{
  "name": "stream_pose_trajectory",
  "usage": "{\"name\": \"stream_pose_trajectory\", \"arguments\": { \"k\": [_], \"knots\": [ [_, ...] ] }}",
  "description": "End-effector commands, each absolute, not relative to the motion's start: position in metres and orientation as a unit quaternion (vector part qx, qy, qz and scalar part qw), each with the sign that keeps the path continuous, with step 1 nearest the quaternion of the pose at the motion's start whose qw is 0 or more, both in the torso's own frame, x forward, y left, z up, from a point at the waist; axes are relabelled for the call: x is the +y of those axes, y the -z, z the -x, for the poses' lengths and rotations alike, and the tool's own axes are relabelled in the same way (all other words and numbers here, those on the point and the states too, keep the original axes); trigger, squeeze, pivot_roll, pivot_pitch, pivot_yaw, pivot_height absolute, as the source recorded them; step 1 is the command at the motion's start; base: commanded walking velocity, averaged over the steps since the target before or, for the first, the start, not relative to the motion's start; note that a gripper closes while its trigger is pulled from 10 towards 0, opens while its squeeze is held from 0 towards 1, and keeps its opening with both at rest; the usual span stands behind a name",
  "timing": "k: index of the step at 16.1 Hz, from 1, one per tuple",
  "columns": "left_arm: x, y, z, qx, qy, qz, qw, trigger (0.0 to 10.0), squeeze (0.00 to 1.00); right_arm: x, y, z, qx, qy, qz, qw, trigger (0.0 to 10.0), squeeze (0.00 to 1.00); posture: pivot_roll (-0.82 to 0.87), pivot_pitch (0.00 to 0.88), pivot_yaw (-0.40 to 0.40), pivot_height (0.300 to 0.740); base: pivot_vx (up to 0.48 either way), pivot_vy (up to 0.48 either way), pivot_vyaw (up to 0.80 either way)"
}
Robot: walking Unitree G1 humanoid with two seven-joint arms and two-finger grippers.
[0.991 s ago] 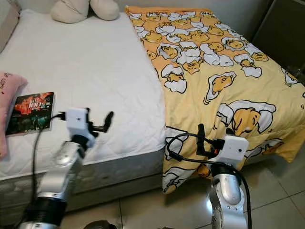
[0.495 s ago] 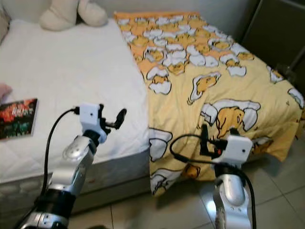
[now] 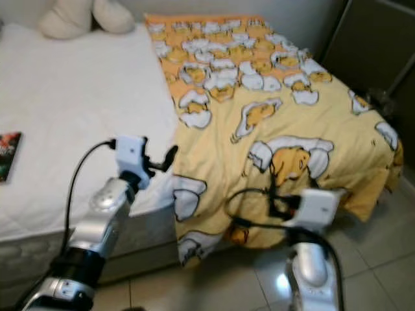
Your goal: Clean up the room
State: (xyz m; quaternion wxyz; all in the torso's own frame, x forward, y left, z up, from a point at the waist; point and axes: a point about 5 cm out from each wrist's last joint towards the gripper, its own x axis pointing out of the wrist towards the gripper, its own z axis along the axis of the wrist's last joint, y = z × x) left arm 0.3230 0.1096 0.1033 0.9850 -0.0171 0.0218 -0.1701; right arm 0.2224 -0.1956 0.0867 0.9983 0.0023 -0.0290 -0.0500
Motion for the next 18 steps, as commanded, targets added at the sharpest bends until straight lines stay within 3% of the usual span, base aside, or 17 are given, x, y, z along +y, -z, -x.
{"name": "stream_pose_trajectory", "arguments": {
  "k": [1,13,18],
  "knots": [
    [0.108,-0.105,-0.324,0.023,0.178,0.021,0.984,10.0,0.00,-0.196,-0.089,-0.224,-0.033,0.051,0.002,0.998,10.0,0.31,-0.02,0.027,0.000,0.740,0.480,0.000,0.00],
    [0.089,-0.101,-0.321,0.040,0.230,0.043,0.971,10.0,0.00,-0.193,-0.087,-0.219,-0.028,0.054,0.004,0.998,10.0,0.31,-0.04,0.050,0.026,0.740,0.480,0.000,0.00],
    [0.104,-0.078,-0.340,0.133,0.197,0.031,0.971,10.0,0.00,-0.190,-0.078,-0.184,0.009,0.053,0.003,0.999,10.0,0.31,-0.09,0.133,0.043,0.740,0.055,0.000,0.00]
  ]
}}
